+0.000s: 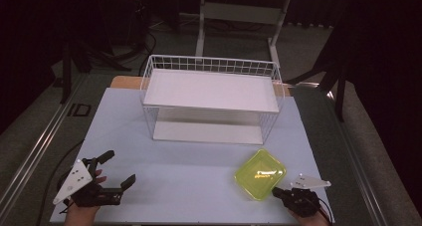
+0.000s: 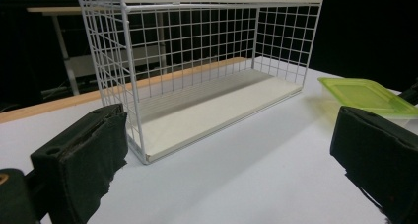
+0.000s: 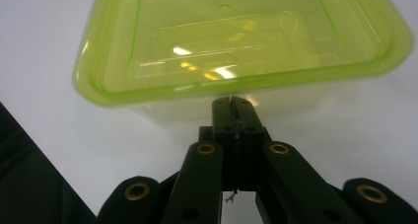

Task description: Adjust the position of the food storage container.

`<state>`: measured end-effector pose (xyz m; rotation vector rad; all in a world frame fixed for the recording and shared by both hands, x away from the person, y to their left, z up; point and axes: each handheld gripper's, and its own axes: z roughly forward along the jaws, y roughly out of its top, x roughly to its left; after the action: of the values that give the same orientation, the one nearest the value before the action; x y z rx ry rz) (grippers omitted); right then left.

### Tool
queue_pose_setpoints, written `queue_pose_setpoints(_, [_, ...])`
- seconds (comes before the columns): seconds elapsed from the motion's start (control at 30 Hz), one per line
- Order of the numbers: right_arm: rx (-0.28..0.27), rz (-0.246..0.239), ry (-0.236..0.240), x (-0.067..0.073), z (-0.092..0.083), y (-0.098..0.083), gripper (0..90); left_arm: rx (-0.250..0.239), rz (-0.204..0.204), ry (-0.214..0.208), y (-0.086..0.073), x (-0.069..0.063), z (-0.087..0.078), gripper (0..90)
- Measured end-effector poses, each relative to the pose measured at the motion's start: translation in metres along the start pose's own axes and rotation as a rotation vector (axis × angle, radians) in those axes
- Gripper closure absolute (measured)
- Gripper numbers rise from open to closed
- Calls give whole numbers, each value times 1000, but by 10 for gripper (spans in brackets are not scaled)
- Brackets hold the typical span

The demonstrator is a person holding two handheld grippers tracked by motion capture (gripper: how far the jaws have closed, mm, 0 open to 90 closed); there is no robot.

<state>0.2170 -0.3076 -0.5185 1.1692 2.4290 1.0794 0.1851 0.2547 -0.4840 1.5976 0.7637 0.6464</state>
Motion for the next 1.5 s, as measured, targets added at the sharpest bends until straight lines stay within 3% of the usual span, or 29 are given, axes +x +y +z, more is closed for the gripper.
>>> queue_pose_setpoints(0.2, [19,-32,46,10,15,9,900,2,9,3,0,-1,0,20])
queue_pose_setpoints(0.27, [30,-52,41,11,16,10,900,0,11,4,1,-1,0,20])
queue_pose_setpoints(0.37, [31,-24,-3,-2,12,5,900,-3,5,4,0,-1,-1,20])
queue_pose_setpoints(0.5, [17,21,-132,-31,6,0,900,0,6,4,0,0,0,20])
queue_pose_setpoints(0.57, [-11,52,-163,-44,4,3,900,2,7,3,0,0,0,20])
queue_pose_setpoints(0.67, [-25,52,-184,-54,8,12,900,3,8,4,0,-1,1,20])
queue_pose_setpoints(0.77, [-4,45,-157,-54,20,17,900,8,7,5,0,0,1,20])
queue_pose_setpoints(1.03, [14,9,-77,-34,32,19,900,12,5,4,-1,0,2,20])
queue_pose_setpoints(1.07, [14,-14,-43,-26,35,21,900,12,7,4,-1,0,2,20])
queue_pose_setpoints(1.13, [20,-32,-19,-18,38,24,900,14,9,3,-1,-1,2,20])
queue_pose_setpoints(1.33, [43,-42,77,0,50,28,900,24,9,1,-2,-1,4,20])
queue_pose_setpoints(1.43, [46,-76,60,1,51,29,900,26,6,1,-2,-1,4,20])
queue_pose_setpoints(1.5, [42,-64,30,-5,50,31,900,26,2,3,-2,0,4,19])
